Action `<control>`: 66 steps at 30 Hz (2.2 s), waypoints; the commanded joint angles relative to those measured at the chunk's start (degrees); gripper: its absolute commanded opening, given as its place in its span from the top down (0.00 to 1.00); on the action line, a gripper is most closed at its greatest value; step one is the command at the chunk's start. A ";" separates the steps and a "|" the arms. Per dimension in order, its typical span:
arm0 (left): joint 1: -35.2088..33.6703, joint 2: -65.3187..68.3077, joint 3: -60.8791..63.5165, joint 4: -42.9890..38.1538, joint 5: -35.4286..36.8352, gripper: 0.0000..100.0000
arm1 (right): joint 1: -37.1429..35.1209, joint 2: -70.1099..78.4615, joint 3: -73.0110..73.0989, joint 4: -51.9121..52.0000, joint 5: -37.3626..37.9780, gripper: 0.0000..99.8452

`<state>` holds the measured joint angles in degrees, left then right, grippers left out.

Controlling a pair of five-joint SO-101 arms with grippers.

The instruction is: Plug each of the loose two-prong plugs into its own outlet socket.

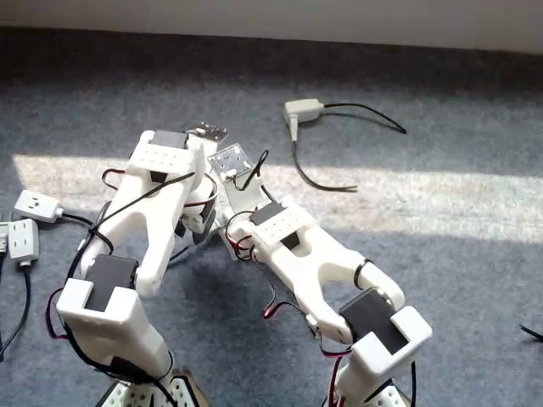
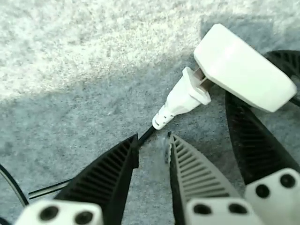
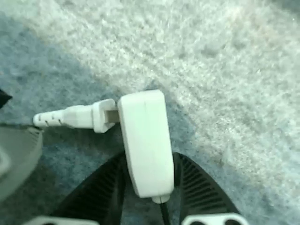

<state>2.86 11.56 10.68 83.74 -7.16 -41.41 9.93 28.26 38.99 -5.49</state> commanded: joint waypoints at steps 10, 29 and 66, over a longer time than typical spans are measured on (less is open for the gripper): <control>1.36 -2.42 -1.89 -8.35 -0.70 0.88 | 1.45 0.22 -2.07 0.22 -0.70 0.92; 4.88 -2.86 -1.71 -3.34 -23.30 0.81 | 2.86 0.31 -1.71 -1.36 -0.97 0.92; 10.77 -0.66 -4.62 -3.52 -23.30 0.75 | 2.59 4.62 -4.53 1.54 -0.97 0.92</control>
<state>8.13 11.82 9.27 77.93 -28.44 -38.86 11.69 28.26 38.81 -6.02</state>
